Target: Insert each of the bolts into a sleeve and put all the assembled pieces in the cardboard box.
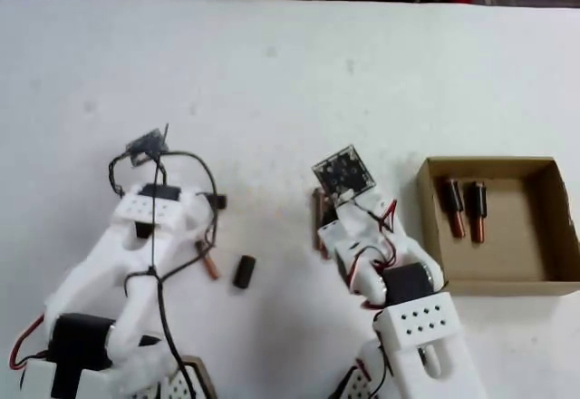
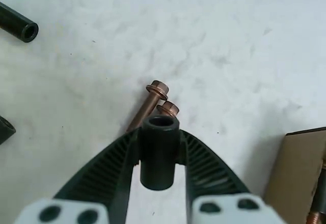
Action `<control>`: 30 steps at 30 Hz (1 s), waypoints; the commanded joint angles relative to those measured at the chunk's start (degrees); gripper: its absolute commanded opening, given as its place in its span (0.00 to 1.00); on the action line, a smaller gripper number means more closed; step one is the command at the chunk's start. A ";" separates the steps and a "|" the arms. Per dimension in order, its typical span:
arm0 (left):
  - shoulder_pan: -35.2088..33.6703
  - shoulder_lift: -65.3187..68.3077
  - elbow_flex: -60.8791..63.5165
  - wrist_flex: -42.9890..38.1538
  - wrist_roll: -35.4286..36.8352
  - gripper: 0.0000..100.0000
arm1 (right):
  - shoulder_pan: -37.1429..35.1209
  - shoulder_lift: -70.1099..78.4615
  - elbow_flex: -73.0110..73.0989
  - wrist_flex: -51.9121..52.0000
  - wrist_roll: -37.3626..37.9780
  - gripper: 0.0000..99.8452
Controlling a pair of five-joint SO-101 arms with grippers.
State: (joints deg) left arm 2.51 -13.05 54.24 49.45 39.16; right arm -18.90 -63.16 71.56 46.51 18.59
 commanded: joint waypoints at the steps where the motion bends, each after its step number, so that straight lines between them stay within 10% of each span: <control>1: -0.31 -0.66 -0.62 0.88 -11.34 0.07 | 0.22 -1.36 -0.18 -1.19 0.00 0.04; 20: -0.31 -0.31 -0.88 7.38 -37.80 0.02 | -13.58 -0.92 2.99 -9.71 0.00 0.04; 30: -1.71 -0.75 -0.97 7.82 -39.74 0.02 | -14.37 -0.92 7.38 -24.75 -9.76 0.04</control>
State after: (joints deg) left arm 2.59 -13.14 54.07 56.13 0.22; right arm -32.97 -63.16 78.15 28.22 13.41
